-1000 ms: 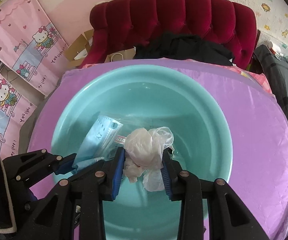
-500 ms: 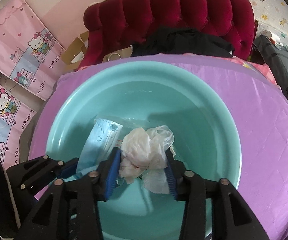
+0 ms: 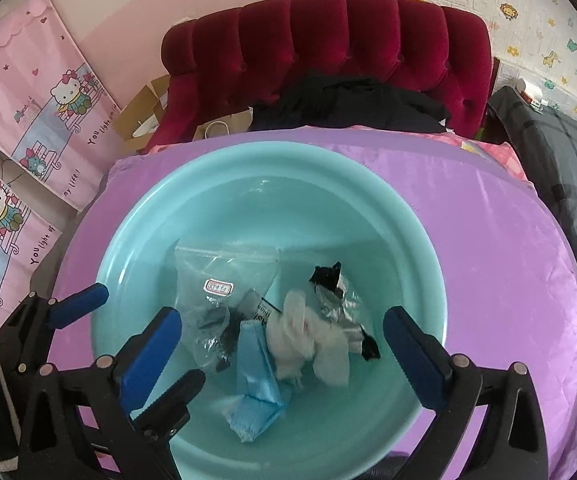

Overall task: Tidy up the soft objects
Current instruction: 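Open both tools to drop the mask and plastic bag into the basin, then withdraw both tools from the basin toward the items on the table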

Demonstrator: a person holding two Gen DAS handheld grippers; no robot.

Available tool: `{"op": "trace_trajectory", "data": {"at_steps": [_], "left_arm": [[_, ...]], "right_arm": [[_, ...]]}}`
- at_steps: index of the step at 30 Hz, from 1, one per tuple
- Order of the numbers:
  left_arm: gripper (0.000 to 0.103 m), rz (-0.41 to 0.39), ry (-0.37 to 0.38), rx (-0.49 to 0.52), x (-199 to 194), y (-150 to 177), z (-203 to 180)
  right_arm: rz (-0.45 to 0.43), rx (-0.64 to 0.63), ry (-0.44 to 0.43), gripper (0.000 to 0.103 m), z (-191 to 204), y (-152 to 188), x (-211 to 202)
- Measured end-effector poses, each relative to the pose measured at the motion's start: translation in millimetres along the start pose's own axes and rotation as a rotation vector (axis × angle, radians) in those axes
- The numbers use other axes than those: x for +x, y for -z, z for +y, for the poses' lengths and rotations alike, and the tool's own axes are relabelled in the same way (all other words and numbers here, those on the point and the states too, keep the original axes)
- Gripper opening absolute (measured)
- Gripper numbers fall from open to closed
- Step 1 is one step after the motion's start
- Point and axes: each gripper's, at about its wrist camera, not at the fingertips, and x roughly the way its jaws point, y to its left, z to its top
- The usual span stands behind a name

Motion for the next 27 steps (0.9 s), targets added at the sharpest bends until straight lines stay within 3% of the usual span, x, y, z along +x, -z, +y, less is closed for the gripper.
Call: {"op": "trace_trajectory", "data": {"at_steps": [27], "left_arm": [[0.103,-0.081,-0.035,0.000,-94,55,-18]], "right_arm": [[-0.048,-0.024,0.048,0.103,14,71,-91]]}}
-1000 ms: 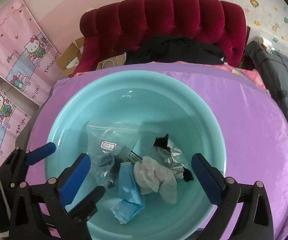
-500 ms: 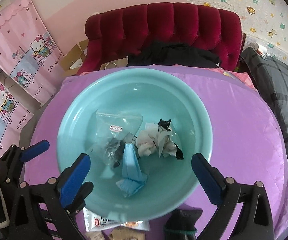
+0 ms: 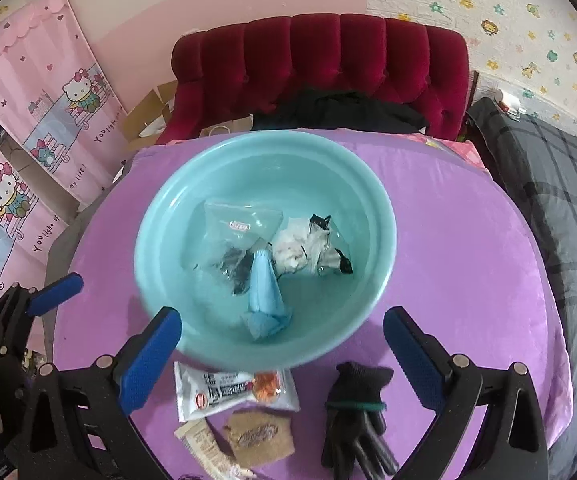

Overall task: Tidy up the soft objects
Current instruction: 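Withdraw both tools from the basin toward the items on the table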

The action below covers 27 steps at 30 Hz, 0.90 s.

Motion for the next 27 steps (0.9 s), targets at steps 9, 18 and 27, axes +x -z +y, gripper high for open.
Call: {"op": "trace_trajectory", "data": {"at_steps": [9,18,27], "left_arm": [[0.103,-0.004,-0.004,0.020,-28,23,-6],[0.103,-0.007,0.002,0.037,-49,56,-13],[0.103,-0.011,0.034,0.028,-67,88,-16]], "right_arm": [[-0.010,-0.014,0.014,0.103,2,33,-26],[-0.023,-0.004,0.004,0.103,5,71,-48],[-0.027,-0.017,0.010,0.103,11,109,-62]]}}
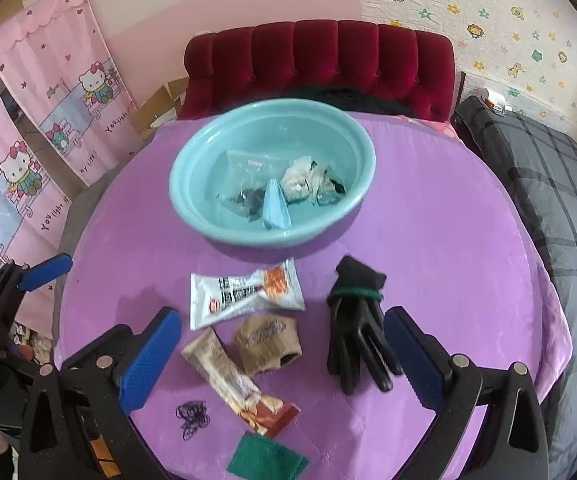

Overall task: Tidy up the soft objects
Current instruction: 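Withdraw both tools from the basin toward the items on the table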

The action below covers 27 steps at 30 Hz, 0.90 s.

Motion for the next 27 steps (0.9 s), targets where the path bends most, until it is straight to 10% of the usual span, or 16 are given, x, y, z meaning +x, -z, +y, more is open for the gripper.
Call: {"op": "trace_trajectory", "data": {"at_steps": [27], "left_arm": [[0.103,0.111,0.046,0.072,8,87,-17]], "right_arm": [[0.032,0.061,0.073,0.103,11,98,9]]}}
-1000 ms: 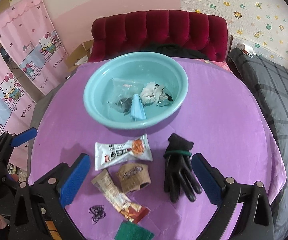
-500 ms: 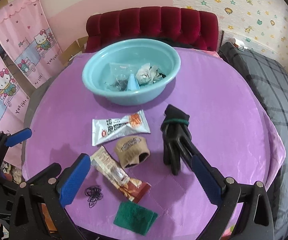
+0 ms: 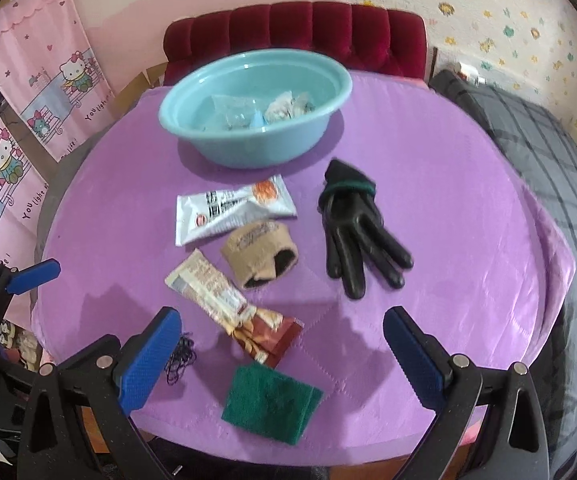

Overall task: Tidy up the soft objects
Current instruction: 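Withdraw both tools from the basin toward the items on the table, then grasp the black earphones with the left tool while the right tool grasps the green scouring pad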

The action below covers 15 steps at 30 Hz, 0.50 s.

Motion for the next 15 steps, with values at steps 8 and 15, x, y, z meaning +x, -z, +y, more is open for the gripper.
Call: {"op": "trace_trajectory", "data": {"at_steps": [8,15], "left_arm": [[0.103,0.039,0.012,0.020,9,12,-6],[0.103,0.063,0.019,0.021,19,19,-5]], "right_arm": [[0.055,0.025,0.014,0.103,-6,21,11],[0.110,0.020,0.008,0.103,-2,31,28]]}}
